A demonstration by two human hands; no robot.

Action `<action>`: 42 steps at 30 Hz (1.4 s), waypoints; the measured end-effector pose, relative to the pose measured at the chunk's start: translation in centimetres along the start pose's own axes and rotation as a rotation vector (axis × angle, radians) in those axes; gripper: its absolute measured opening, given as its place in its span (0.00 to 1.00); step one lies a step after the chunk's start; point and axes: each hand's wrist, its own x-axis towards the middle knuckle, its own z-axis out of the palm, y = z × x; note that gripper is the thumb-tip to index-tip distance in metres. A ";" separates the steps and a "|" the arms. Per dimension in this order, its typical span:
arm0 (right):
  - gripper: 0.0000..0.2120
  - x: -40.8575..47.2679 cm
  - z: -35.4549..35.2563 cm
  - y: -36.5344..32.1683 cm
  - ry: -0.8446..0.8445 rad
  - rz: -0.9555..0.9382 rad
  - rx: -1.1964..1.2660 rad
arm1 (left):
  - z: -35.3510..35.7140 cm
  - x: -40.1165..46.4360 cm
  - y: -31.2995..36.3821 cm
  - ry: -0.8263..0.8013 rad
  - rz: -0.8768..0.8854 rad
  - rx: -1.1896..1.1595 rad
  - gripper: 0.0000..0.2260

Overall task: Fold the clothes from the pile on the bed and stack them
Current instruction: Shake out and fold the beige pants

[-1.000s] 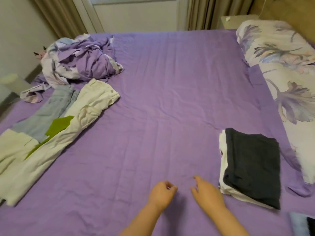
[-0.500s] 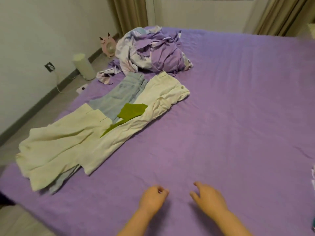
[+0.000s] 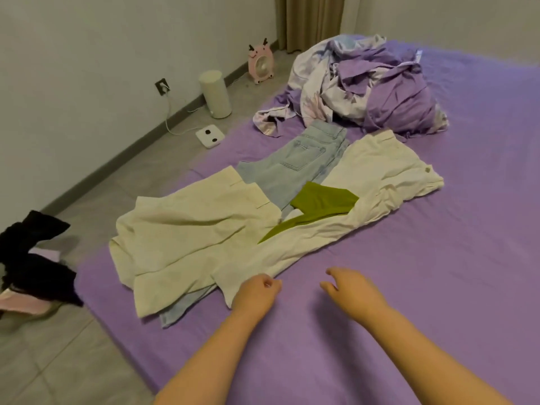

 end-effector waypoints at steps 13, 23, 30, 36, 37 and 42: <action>0.25 16.5 1.0 -8.5 0.218 -0.209 -0.109 | -3.2 11.0 -4.6 -0.015 0.174 0.510 0.26; 0.25 20.0 1.6 -10.4 0.155 -0.113 0.254 | -3.2 11.7 -5.4 0.008 0.171 0.379 0.23; 0.18 13.8 -1.7 -10.5 0.276 -0.159 0.501 | -3.9 7.7 -0.2 0.225 0.225 -0.017 0.25; 0.09 7.1 -9.2 -11.3 0.360 -0.222 0.809 | -5.7 1.6 5.6 0.490 0.334 0.015 0.29; 0.09 5.9 -10.7 -11.1 0.357 -0.210 0.865 | -6.3 0.6 6.7 0.524 0.365 0.028 0.27; 0.16 -2.4 -18.2 -7.8 0.246 -0.306 0.984 | -9.8 -5.1 12.4 0.441 0.530 -0.051 0.07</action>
